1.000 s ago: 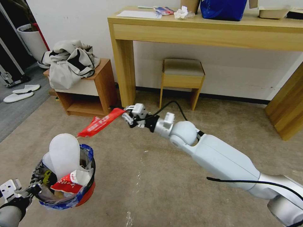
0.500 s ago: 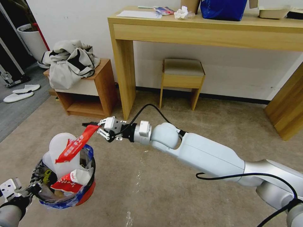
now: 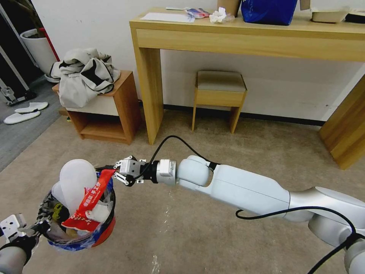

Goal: Pick up the trash bin and place the garbage on the floor into it.

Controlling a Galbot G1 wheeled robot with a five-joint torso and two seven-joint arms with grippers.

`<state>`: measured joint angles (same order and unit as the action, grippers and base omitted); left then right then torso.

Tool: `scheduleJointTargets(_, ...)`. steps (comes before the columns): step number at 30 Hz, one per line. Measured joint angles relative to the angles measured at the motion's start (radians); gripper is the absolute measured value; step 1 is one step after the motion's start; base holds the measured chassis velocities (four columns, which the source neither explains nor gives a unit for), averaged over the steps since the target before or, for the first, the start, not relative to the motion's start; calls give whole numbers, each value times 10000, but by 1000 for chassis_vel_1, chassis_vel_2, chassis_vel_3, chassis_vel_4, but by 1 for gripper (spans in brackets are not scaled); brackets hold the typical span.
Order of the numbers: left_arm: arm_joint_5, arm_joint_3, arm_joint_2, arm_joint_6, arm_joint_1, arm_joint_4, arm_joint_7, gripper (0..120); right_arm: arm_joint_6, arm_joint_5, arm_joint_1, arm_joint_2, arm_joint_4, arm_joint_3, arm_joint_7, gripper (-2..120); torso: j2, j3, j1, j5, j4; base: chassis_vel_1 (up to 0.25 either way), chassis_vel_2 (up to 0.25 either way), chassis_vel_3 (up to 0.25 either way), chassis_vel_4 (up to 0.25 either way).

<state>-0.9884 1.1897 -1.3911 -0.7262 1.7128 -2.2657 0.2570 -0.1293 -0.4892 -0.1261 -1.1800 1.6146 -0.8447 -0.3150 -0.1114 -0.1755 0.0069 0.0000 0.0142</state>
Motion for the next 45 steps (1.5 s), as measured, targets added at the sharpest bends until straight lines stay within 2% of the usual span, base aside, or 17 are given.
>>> scheduleJointTargets(11,-15,0,-48,0,-15,-56,0,0,-79,221,136,-250,-400,-459,-18,0,0,0,0,0,0,0,0,0,0)
scheduleJointTargets(28,1,-18,-207,19,-35,-88,-49,0,-245,745,202,-1095,-1494,-1260,-33,0,0,0,0,-1,0,0,0,0,0)
scheduleJointTargets(45,44,-122,-239,34,-146,46,-73,0,-340,890,197,-1240,-1745,-1284,-37,0,0,-1,0,0,0,0,0,0,0)
